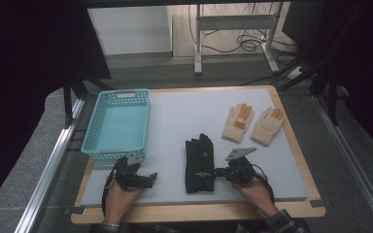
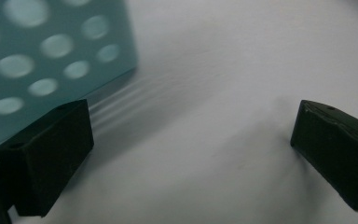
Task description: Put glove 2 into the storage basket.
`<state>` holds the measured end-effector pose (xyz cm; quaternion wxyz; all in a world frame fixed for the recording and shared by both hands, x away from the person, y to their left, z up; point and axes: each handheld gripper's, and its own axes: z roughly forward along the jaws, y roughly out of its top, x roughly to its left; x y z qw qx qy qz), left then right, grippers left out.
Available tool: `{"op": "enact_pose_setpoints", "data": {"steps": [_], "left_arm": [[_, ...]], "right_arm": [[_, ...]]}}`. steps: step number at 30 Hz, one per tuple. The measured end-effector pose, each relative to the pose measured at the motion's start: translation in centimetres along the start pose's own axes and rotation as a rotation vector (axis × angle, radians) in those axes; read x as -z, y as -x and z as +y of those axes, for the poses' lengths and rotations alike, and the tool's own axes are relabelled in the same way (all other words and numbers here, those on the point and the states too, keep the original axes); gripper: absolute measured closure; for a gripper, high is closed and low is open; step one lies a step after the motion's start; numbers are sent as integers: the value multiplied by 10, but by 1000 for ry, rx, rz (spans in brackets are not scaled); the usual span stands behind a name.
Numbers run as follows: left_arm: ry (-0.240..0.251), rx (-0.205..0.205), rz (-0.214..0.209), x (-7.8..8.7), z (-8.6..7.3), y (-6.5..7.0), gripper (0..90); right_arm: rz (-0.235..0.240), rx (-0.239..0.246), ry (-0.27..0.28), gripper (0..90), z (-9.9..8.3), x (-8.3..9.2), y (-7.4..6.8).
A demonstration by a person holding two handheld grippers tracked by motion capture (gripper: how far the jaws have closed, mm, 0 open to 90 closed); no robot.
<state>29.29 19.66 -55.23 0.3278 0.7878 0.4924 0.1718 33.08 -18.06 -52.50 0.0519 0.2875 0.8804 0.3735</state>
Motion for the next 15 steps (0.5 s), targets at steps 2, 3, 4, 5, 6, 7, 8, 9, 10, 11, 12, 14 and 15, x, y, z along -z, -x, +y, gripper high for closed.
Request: {"op": "enact_pose_setpoints", "data": {"steps": [2,3,4,5,6,7,8,9,10,11,12,14,15], "left_arm": [[0,-6,1,0,0,-3,5],[3,3,-2,0,0,-3,0],[3,4,-2,0,0,-3,0],[3,4,-2,0,0,-3,0],[0,-1,0,0,0,-3,0],[1,0,0,0,0,-3,0],[2,3,0,0,0,-3,0],[2,3,0,0,0,-3,0],[-6,-7,1,0,0,-3,0],[0,2,0,0,0,-3,0],[0,2,0,0,0,-3,0],[-6,-5,1,0,0,-3,0],[-7,-3,4,0,0,-3,0]], "right_arm": [[-2,22,-5,884,1,-5,-5],[6,24,-6,884,2,-6,-7],[12,25,-7,883,3,-8,-8],[18,27,-6,883,4,-9,-10],[24,27,-5,883,4,-11,-11],[30,28,-5,883,5,-12,-13],[36,32,-4,883,6,-14,-15],[41,38,-1,882,7,-16,-16],[46,42,-1,881,9,-17,-18],[49,44,-1,879,10,-20,-20],[49,44,-1,879,10,-20,-20],[57,51,0,875,13,-24,-23],[59,56,1,873,15,-27,-25]]}}
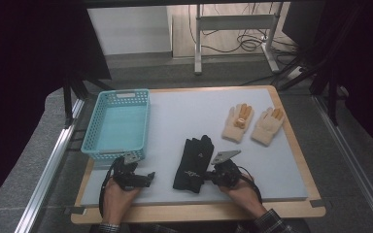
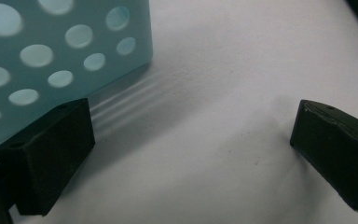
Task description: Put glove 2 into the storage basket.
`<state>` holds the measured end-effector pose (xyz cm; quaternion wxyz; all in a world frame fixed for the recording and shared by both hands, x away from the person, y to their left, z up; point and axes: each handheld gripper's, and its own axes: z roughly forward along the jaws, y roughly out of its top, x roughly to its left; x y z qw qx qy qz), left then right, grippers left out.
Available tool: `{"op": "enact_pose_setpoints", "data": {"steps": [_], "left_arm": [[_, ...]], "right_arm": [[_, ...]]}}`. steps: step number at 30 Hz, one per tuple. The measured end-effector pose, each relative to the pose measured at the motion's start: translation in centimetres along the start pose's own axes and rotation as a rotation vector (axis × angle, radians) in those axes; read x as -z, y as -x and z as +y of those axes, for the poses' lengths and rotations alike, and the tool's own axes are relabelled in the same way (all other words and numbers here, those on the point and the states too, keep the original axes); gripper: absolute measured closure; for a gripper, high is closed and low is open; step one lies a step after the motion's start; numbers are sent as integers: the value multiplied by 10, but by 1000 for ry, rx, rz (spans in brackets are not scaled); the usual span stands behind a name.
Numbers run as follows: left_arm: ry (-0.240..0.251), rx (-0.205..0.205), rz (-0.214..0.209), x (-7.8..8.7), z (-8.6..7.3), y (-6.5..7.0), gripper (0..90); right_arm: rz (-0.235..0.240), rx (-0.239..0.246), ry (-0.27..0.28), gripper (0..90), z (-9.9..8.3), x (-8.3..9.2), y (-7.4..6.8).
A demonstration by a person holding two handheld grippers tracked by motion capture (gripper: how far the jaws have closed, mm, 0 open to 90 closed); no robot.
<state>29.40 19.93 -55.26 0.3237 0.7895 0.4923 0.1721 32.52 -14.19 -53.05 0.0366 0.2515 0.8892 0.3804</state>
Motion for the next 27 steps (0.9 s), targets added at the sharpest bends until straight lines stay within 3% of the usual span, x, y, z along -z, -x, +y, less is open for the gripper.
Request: {"op": "enact_pose_setpoints", "data": {"steps": [6,10,15,21,26,27], "left_arm": [[7,8,6,-1,0,1,0],[9,10,5,-1,0,1,0],[10,13,2,-1,0,1,0],[10,13,2,-1,-1,1,0],[10,14,1,-1,-1,1,0],[10,14,1,-1,-1,1,0]], "right_arm": [[20,5,8,858,11,-15,-10],[31,33,0,846,18,-24,-18],[39,42,-11,793,18,-20,-18],[-17,20,17,708,9,1,-5],[-99,-43,45,626,-4,29,24],[-99,-43,45,626,-4,29,24]]}}
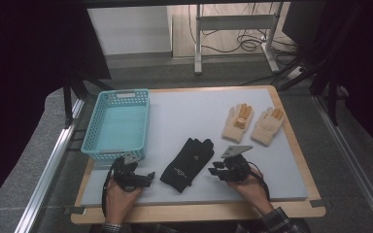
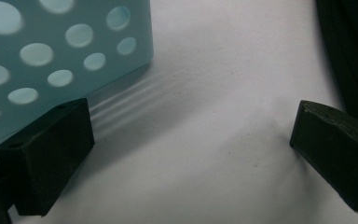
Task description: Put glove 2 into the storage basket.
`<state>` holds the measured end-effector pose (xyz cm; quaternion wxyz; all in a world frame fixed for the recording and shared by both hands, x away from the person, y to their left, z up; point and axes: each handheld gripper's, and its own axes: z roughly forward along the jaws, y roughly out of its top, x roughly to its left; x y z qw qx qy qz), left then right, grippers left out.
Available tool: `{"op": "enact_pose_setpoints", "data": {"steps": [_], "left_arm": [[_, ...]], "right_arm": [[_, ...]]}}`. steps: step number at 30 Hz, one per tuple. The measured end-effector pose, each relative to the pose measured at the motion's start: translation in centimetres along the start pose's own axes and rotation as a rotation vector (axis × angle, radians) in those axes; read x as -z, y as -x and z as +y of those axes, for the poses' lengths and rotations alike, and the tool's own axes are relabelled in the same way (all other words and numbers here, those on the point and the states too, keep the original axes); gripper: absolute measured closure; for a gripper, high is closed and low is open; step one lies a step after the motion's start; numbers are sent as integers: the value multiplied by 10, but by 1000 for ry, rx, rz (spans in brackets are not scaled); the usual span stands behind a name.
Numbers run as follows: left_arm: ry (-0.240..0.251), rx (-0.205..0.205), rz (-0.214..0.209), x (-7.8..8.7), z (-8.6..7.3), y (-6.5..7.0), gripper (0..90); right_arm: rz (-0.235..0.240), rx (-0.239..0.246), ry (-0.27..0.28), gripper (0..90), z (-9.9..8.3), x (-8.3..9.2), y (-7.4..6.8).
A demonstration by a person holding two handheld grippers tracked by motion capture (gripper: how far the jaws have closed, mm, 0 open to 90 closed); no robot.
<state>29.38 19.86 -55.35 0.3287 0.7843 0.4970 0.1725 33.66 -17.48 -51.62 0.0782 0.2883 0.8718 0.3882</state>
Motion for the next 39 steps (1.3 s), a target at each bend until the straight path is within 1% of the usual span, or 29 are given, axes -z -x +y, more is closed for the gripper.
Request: {"op": "enact_pose_setpoints", "data": {"steps": [3,4,7,8,10,11,12,13,14,15,16,17,18,19,22,23,25,29,32,33,37,39], "left_arm": [[4,5,-1,0,0,0,0],[4,5,-1,0,0,0,0],[3,6,-2,0,0,0,0],[3,6,-2,0,0,0,0],[3,6,-2,0,0,0,0],[2,6,-2,0,0,0,0],[2,6,-2,0,0,0,0],[3,6,-2,0,0,0,0],[3,6,-2,0,0,0,0],[3,6,-2,0,0,0,0],[3,6,-2,0,0,0,0],[3,6,-2,0,0,0,0],[3,6,-2,0,0,0,0],[5,6,-2,0,0,0,0],[5,5,-1,0,0,0,0],[5,5,-1,0,0,0,0],[3,-1,0,0,0,0,1],[6,-5,1,1,0,0,5],[12,-6,0,1,-1,1,15],[8,-12,0,1,-1,1,17],[22,-16,-4,3,-1,1,56],[22,-13,-4,3,-1,1,60]], "right_arm": [[-50,-31,5,582,-7,12,16],[-92,-46,10,545,-13,20,26],[-156,-61,11,485,-21,29,40],[-156,-61,11,485,-21,29,40],[-196,-72,10,447,-26,34,49],[-230,-84,11,396,-30,38,56],[-246,-88,12,396,-32,40,59],[-246,-88,12,367,-32,40,59],[-267,-96,11,321,-36,43,64],[-279,-97,11,300,-38,45,66],[-279,-97,11,300,-38,45,66],[-297,-109,17,264,-41,47,70],[-297,-109,17,264,-41,47,70],[-296,-125,12,237,-45,48,75],[-293,-132,2,217,-49,46,77],[-299,-121,13,214,-51,45,77],[-306,-111,13,202,-51,44,75],[-306,-115,16,198,-52,44,76],[-315,-112,20,190,-52,44,75],[-315,-112,20,190,-52,44,75],[-315,-112,21,191,-52,44,75],[-315,-112,21,190,-52,44,75]]}}
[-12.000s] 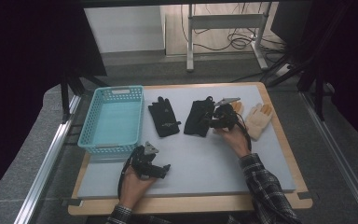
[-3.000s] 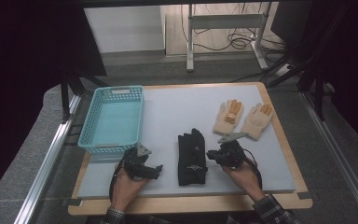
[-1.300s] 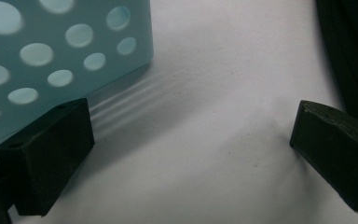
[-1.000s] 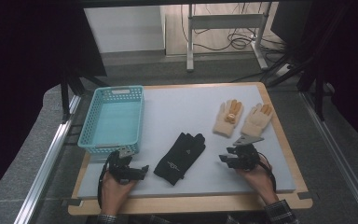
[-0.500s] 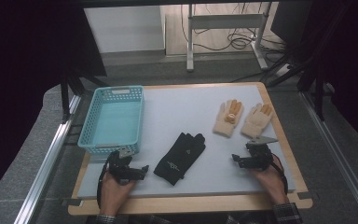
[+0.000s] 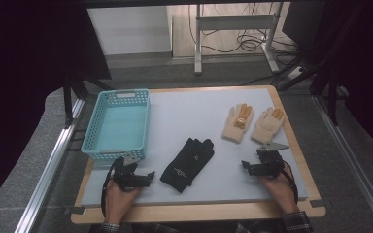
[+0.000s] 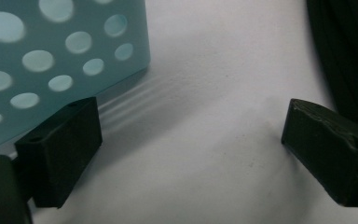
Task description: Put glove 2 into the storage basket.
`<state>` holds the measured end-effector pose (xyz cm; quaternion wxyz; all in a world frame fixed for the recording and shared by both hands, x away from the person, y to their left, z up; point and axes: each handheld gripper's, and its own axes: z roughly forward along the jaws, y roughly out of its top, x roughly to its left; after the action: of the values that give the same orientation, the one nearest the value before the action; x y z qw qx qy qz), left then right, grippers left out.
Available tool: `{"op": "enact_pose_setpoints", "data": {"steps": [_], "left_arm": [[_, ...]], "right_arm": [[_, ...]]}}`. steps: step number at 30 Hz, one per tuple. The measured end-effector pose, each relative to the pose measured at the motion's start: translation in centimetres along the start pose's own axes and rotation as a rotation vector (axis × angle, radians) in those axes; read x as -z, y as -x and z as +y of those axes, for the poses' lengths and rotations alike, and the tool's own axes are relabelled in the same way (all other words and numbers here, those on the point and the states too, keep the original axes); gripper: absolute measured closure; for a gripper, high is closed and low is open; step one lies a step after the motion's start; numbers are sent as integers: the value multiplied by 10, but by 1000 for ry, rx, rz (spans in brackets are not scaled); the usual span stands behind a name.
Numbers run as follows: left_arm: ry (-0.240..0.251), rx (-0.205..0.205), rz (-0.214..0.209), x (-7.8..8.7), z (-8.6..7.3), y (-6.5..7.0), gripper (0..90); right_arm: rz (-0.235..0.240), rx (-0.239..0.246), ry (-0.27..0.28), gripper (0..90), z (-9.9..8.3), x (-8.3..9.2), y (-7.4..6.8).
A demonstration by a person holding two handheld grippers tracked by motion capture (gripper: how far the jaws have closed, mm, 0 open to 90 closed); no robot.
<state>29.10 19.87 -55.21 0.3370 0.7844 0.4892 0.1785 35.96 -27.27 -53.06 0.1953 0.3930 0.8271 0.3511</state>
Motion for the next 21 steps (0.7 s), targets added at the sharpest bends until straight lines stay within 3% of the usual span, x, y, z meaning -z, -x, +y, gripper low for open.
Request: {"op": "enact_pose_setpoints", "data": {"steps": [3,12,18,19,21], "left_arm": [[-7,1,-3,0,1,2,60],[17,2,-65,11,12,10,12],[22,-15,-141,17,29,24,5],[35,-17,-175,18,37,31,4],[39,-21,-188,18,41,35,1]], "right_arm": [[-1,1,-1,190,0,0,0],[-2,1,-2,190,0,0,0],[-2,0,-1,190,0,0,0],[-2,0,-1,190,0,0,0],[-3,0,-1,190,0,0,0]]}}
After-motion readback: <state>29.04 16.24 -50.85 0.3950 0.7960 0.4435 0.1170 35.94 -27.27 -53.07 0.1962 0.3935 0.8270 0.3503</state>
